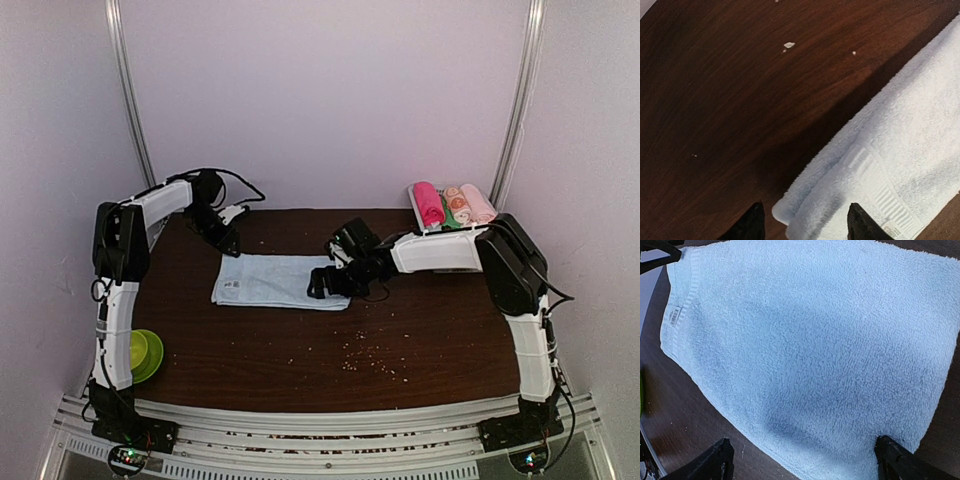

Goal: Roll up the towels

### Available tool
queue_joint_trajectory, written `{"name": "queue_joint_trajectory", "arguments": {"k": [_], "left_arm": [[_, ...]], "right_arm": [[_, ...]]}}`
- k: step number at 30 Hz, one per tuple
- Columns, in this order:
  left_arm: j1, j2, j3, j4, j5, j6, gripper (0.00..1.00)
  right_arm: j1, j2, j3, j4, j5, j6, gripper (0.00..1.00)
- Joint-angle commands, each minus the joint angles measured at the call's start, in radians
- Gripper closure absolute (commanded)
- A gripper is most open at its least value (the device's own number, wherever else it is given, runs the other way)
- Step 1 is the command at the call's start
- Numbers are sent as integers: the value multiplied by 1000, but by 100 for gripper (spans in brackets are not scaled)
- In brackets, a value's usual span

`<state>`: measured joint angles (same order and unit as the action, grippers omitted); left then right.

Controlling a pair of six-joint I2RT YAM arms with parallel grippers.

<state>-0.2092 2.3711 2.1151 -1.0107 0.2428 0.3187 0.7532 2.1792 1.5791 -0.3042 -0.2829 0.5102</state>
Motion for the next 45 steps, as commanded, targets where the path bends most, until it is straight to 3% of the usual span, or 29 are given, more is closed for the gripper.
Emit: {"name": "queue_joint_trajectory", "arguments": {"k": [1,17,21,26,33,37,45], "left_arm": [[8,-33,-32,75,-141,-2,43],[9,2,-64,135,-280,20,46],[8,-11,-65,135,-308,22,35],[7,-75,-83,164,-335,20,3],[9,-215,-120,220,-373,23,2],[8,-302,-214,302,-397,36,2],[6,-414,-409,323,-248,73,2]], "right_arm": [[5,-27,-14,-22,21,-24,0],[22,-5,-4,-115,99,-69,0],[26,-17,4,-137,110,-82,0],[33,-97,7,-155,158,-120,1],[30,-256,-1,-154,460,-243,1],[15,-194,167,-240,601,-315,1],[8,221,739,-466,977,-437,1]]}}
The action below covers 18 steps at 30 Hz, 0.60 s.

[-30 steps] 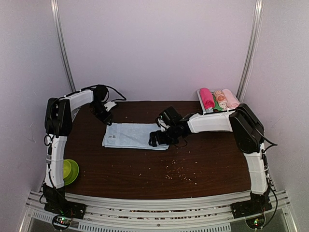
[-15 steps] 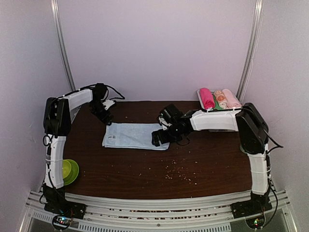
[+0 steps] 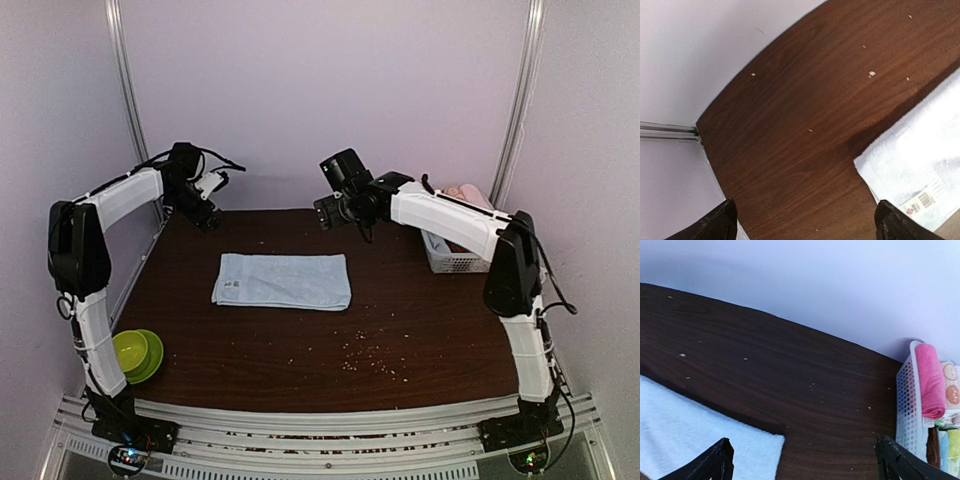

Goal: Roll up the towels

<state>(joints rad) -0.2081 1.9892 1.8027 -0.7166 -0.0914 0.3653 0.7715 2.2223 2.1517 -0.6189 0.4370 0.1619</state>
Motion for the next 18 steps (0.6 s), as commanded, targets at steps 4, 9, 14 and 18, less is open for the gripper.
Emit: {"name": "queue_joint_trajectory", "arguments": {"k": [4,9,14,18], "left_arm": [[1,-77,-202,43,126,23,2],[2,-126,-307,53,147,36,2],[0,-159,-351,52,155,42,2],[0,-166,-355,52,146,43,2]], "right_arm": [[-21,281,260,-119,302,-137,1],[-19,310,243,-174,281,-146,0],[5,298,172,-262,257,-205,0],[33,300,116,-291,223,-290,0]]}}
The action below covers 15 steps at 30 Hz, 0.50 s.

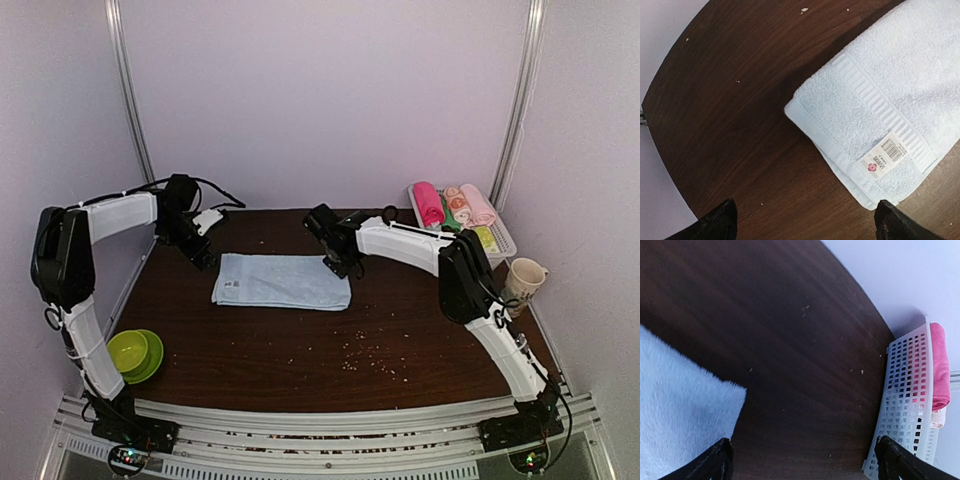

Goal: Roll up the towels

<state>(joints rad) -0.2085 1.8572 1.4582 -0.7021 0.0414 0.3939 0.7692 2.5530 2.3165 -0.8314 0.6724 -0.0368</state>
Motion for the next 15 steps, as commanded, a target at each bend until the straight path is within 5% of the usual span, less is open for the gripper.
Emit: {"name": "queue_joint_trajectory", "arguments": {"k": [1,15], "left_arm": [[0,-36,-10,38,10,14,2],[1,-34,-41,69,-49,21,2]], "right_arm": [[43,-27,-59,-83,-14,-105,0],[144,-176,-371,-81,-160,-146,0]]}}
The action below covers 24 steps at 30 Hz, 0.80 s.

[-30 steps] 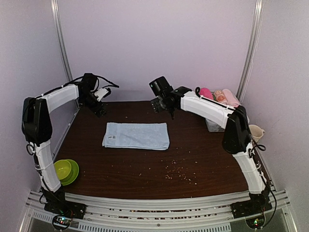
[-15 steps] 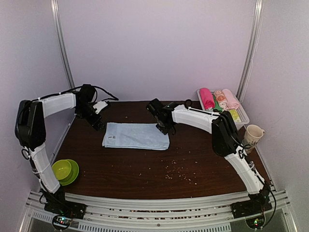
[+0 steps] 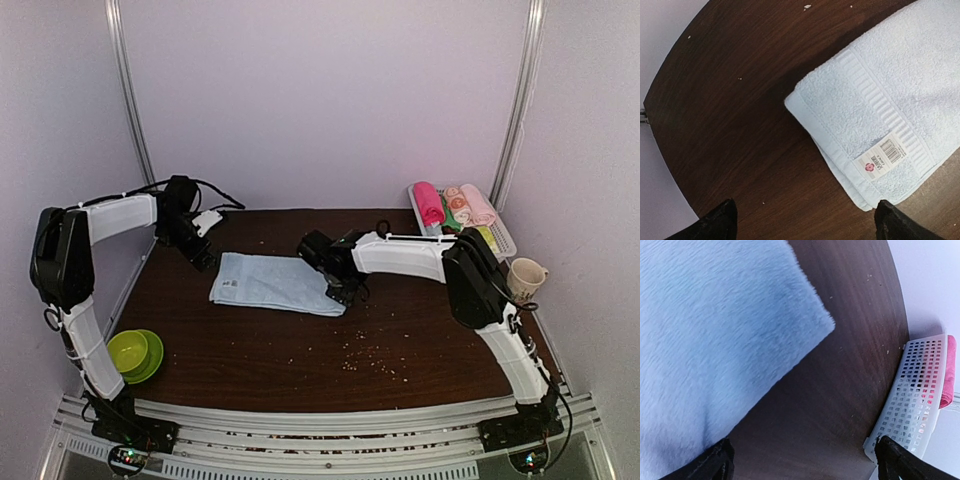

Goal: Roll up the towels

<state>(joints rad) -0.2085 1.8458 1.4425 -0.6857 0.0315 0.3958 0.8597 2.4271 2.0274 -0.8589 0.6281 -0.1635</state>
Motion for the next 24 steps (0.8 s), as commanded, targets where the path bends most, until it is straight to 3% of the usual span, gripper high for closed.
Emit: {"name": "queue_joint_trajectory", "arguments": {"k": [1,7,13,20,24], "left_arm": [[1,-25,-32,59,-49,19,2],[3,-55,-65,76,-76,23,2],[3,-63,-92,89,-114,29,2],[4,-56,-109,65,-113,59,2],[2,-31,-114,30,-104,81,2]], "right_arm": [[70,-64,-103,-57,-134,-23,0],[171,-134,-171,-26,-244,-36,0],[152,-294,-256,72,-280,-17,0],[44,-274,-127,49,-133,111,0],[-13,-151,41,-10,-72,148,1]]}}
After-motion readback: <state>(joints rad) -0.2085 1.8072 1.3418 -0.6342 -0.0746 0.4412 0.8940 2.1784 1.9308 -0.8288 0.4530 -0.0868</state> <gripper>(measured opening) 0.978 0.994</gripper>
